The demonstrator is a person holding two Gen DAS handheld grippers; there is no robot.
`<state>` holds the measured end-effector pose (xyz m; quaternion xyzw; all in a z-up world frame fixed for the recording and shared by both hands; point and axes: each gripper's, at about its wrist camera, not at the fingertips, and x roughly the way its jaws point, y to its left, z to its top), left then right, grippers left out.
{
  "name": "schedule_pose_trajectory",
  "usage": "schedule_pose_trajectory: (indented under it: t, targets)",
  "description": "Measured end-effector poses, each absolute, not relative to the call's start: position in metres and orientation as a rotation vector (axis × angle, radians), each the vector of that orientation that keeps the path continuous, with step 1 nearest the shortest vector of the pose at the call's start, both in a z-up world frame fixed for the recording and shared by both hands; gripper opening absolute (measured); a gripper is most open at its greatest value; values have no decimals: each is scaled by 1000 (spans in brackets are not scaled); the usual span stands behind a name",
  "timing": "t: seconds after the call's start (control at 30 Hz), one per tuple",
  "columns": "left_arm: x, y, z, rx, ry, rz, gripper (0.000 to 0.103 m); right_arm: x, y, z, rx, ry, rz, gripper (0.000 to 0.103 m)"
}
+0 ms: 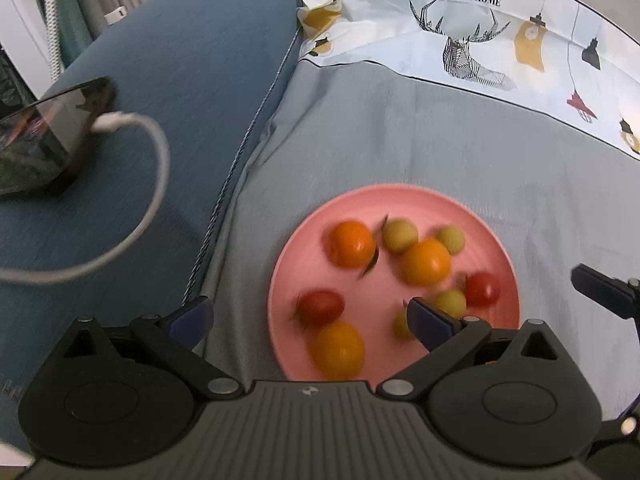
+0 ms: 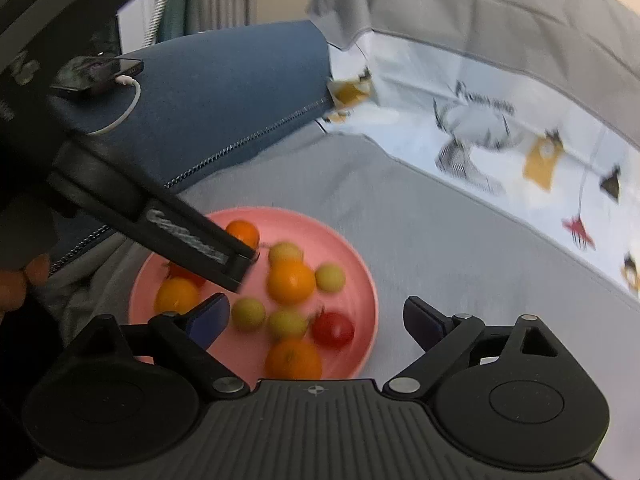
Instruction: Organize fruits
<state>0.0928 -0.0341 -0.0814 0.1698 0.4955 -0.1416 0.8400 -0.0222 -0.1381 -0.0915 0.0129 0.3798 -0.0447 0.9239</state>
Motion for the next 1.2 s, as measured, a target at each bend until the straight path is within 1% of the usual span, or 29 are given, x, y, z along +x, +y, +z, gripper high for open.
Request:
schedule_pose_trajectory:
  t: [0.13, 0.27, 0.47, 0.6, 0.9, 1.2]
  targets:
    - [65, -16, -68, 343, 1060, -298, 103, -53, -137, -79, 122, 798, -156, 96]
    - [32, 3, -53, 329, 1040, -273, 103, -86, -127, -66, 175, 778, -224, 99]
    - [-11, 20, -32, 328, 981, -273, 103, -123, -102, -51, 139, 728, -256, 102]
    - [-36, 23, -22, 349, 933, -282, 103, -141, -91, -40, 96, 684, -277, 102]
    - [-68, 31, -3, 324, 861, -302, 103, -167, -85, -21, 82, 624, -308, 102]
    - [-74, 38, 2, 310, 846, -286, 103, -175, -79, -13, 63, 603, -303, 102]
